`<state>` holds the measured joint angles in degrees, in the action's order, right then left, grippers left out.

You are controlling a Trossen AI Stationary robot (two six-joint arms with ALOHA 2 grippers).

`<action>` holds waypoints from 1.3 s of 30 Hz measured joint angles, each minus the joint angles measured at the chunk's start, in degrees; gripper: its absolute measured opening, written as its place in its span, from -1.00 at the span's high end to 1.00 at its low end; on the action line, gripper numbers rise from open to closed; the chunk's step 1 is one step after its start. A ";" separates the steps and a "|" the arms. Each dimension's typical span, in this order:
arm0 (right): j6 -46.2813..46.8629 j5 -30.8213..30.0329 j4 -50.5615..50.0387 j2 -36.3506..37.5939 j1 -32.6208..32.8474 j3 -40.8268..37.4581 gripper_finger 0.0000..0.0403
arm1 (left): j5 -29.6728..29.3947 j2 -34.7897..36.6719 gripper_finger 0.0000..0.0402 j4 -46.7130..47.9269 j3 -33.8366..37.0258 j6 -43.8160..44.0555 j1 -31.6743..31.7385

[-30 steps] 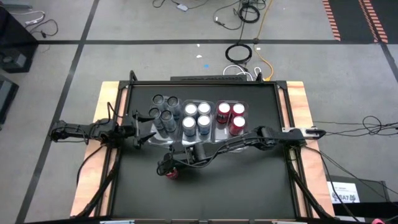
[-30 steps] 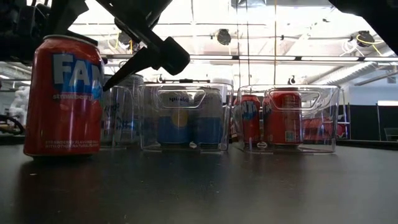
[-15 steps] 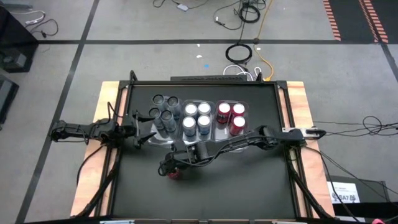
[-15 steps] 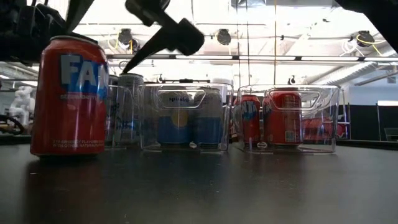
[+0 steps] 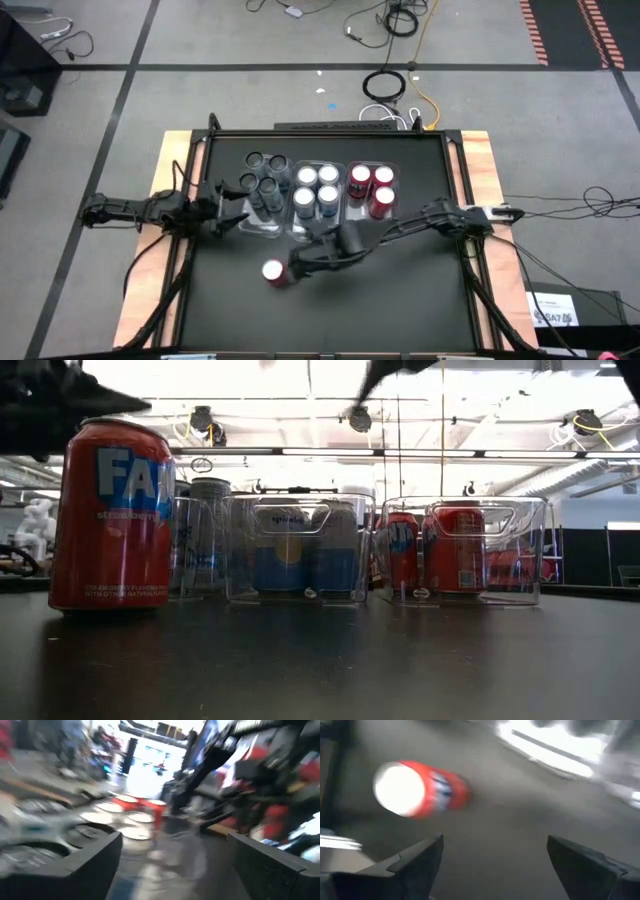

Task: Sort soda cans
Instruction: Put the red soda can into the right transparent bin

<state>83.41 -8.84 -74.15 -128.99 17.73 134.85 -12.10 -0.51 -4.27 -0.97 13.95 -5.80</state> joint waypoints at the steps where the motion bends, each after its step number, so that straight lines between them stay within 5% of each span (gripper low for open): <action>1: 0.83 -0.11 -3.75 0.73 0.65 0.00 -0.73 | 1.24 -0.01 -0.82 -0.81 0.00 4.71 0.00; 5: 4.13 -0.90 -16.54 3.42 4.03 0.07 -0.73 | 1.99 -0.02 -0.82 -0.33 0.00 21.11 -0.01; 7: 2.45 -2.69 -15.06 5.09 5.96 -2.13 -0.73 | 1.85 -0.05 -0.82 0.44 -0.06 24.74 -0.02; 15: 4.45 -2.45 -14.29 9.01 12.49 -16.69 -0.73 | -2.32 -7.11 -0.82 12.50 -13.98 17.77 -0.02; 21: 7.37 2.51 -8.84 12.83 16.29 -32.01 -0.73 | -6.75 -21.00 -0.82 24.11 -31.80 11.91 -0.02; 29: 6.33 3.36 11.65 17.68 17.45 -48.13 -0.73 | -0.92 -45.18 -0.82 48.08 -51.64 3.41 -6.08; 34: 5.04 3.23 15.20 18.19 17.51 -50.99 -0.73 | -0.17 -56.85 -0.82 63.31 -60.15 11.32 -14.00; 39: 3.85 2.95 15.31 18.10 17.52 -50.99 -0.73 | -0.61 -64.92 -0.82 66.06 -60.06 19.70 -25.58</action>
<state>87.26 -5.90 -58.84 -110.89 35.24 83.85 -12.71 -65.43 61.79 -61.03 33.65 -31.38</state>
